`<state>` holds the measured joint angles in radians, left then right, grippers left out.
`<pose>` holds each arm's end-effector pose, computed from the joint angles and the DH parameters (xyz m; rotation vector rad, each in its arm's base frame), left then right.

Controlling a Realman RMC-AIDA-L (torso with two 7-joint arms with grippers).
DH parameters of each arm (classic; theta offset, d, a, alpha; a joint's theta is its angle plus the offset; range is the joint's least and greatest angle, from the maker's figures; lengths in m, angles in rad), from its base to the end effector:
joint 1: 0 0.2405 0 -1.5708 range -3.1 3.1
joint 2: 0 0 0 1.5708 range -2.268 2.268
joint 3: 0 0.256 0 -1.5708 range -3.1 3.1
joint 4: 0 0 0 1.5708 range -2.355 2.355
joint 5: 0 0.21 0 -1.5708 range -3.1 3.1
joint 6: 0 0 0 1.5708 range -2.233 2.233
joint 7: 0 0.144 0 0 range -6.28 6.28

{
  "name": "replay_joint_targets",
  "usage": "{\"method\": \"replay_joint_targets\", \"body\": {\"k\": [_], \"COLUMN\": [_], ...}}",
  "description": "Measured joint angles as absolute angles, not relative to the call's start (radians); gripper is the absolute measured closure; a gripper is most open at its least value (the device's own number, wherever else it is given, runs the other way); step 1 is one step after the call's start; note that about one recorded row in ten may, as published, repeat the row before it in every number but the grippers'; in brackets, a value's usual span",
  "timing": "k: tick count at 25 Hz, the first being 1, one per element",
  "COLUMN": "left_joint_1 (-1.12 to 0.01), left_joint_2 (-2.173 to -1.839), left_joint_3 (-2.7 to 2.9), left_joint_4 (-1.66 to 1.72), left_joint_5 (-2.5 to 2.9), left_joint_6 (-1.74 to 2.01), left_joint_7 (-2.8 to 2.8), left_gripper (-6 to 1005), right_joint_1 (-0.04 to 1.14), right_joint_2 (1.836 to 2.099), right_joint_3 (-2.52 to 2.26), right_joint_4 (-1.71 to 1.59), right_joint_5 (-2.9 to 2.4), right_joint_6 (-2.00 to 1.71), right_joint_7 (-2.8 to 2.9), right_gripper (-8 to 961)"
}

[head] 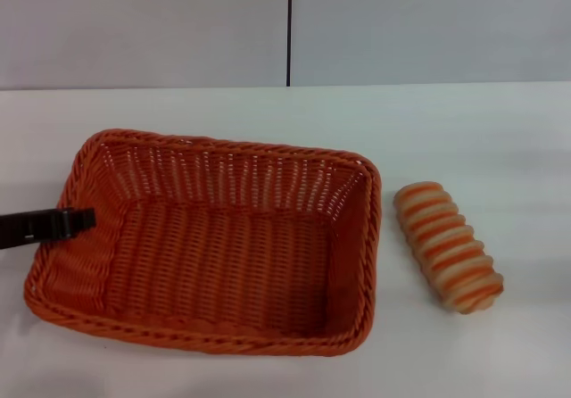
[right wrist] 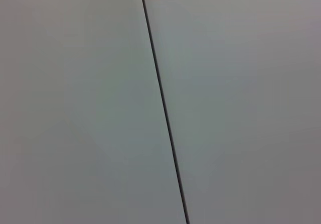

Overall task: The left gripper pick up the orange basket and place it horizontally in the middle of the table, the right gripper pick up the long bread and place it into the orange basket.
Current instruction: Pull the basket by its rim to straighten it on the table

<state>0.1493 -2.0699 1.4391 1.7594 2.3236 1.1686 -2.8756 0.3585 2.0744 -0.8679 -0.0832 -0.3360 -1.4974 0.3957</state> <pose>-0.2711 0.2514 0.0472 -1.9629 -1.5234 -0.1666 0.3577 0.2917 0.0716 -1.2195 0.4596 0.9305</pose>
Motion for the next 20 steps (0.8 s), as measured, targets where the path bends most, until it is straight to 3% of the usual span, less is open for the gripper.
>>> {"method": "replay_joint_targets", "body": {"k": [10, 20], "left_joint_1": [0.161, 0.152], "left_joint_2": [-2.065, -2.062], "left_joint_3": [1.455, 1.356], "left_joint_4": [1.762, 1.719], "left_joint_5": [2.283, 2.127], "left_joint_6": [1.193, 1.238], "left_joint_7": [-2.863, -2.797], "left_gripper": [839, 781], "right_joint_1": [0.351, 0.349], "right_joint_2": [2.074, 2.074], "right_joint_3": [-0.869, -0.87], "right_joint_4": [-0.094, -0.092], "right_joint_5": [-0.336, -0.336], "right_joint_6": [-1.494, -1.494], "right_joint_7": [0.396, 0.396], "right_gripper": [305, 309]}}
